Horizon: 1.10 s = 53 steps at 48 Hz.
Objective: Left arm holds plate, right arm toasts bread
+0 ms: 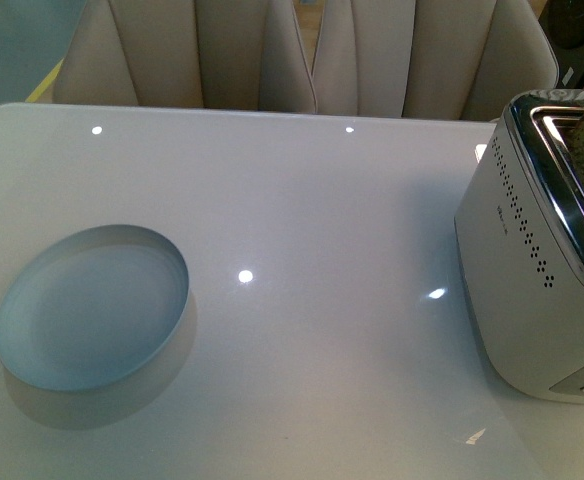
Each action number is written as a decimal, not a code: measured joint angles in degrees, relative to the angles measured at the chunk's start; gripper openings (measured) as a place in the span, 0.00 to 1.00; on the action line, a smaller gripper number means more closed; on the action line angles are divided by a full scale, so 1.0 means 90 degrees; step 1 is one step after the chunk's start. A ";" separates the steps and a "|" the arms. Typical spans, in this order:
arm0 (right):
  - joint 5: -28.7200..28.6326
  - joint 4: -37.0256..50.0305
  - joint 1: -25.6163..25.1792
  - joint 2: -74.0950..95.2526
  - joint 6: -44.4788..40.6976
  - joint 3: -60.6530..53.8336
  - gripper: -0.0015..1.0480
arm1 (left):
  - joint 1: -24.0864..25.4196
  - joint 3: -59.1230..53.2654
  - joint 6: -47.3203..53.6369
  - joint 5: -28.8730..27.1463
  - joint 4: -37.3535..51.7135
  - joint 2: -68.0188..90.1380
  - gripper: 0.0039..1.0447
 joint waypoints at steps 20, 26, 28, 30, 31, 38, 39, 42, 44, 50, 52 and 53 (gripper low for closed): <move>0.0000 0.0000 0.0000 0.0000 0.0000 0.0000 0.92 | 0.0000 0.0002 0.0002 0.0002 -0.1396 -0.1358 0.03; 0.0000 0.0000 0.0000 0.0000 0.0000 0.0000 0.92 | 0.0000 0.0002 0.0000 0.0000 -0.1396 -0.1360 0.10; 0.0000 0.0000 0.0000 0.0000 0.0000 0.0000 0.92 | 0.0000 0.0002 0.0002 0.0002 -0.1396 -0.1360 0.20; 0.0000 0.0000 0.0000 0.0000 0.0000 0.0000 0.92 | 0.0002 0.0002 0.0002 0.0002 -0.1396 -0.1360 0.27; 0.0000 0.0000 0.0000 0.0000 0.0000 0.0000 0.92 | 0.0000 0.0002 0.0000 0.0002 -0.1396 -0.1360 0.32; 0.0000 0.0000 0.0000 0.0000 0.0000 0.0000 0.92 | 0.0000 0.0002 0.0002 0.0000 -0.1396 -0.1360 0.65; 0.0000 0.0000 0.0000 0.0000 0.0000 0.0000 0.92 | 0.0000 0.0002 0.0002 0.0000 -0.1396 -0.1360 0.71; 0.0000 0.0000 0.0000 0.0000 0.0000 0.0000 0.92 | 0.0000 0.0002 0.0000 0.0002 -0.1396 -0.1360 0.83; 0.0000 0.0000 0.0000 0.0000 0.0000 0.0000 0.92 | 0.0000 0.0002 0.0002 0.0002 -0.1396 -0.1360 0.90; 0.0000 0.0000 0.0000 0.0000 0.0000 0.0000 0.92 | 0.0000 0.0002 0.0012 0.0002 -0.1396 -0.1360 0.93; 0.0000 0.0000 0.0000 0.0000 0.0000 0.0000 0.92 | 0.0000 0.0002 0.0015 0.0002 -0.1396 -0.1360 0.93; 0.0000 0.0000 0.0000 0.0000 0.0000 0.0000 0.92 | 0.0002 0.0002 0.0015 0.0002 -0.1396 -0.1360 0.93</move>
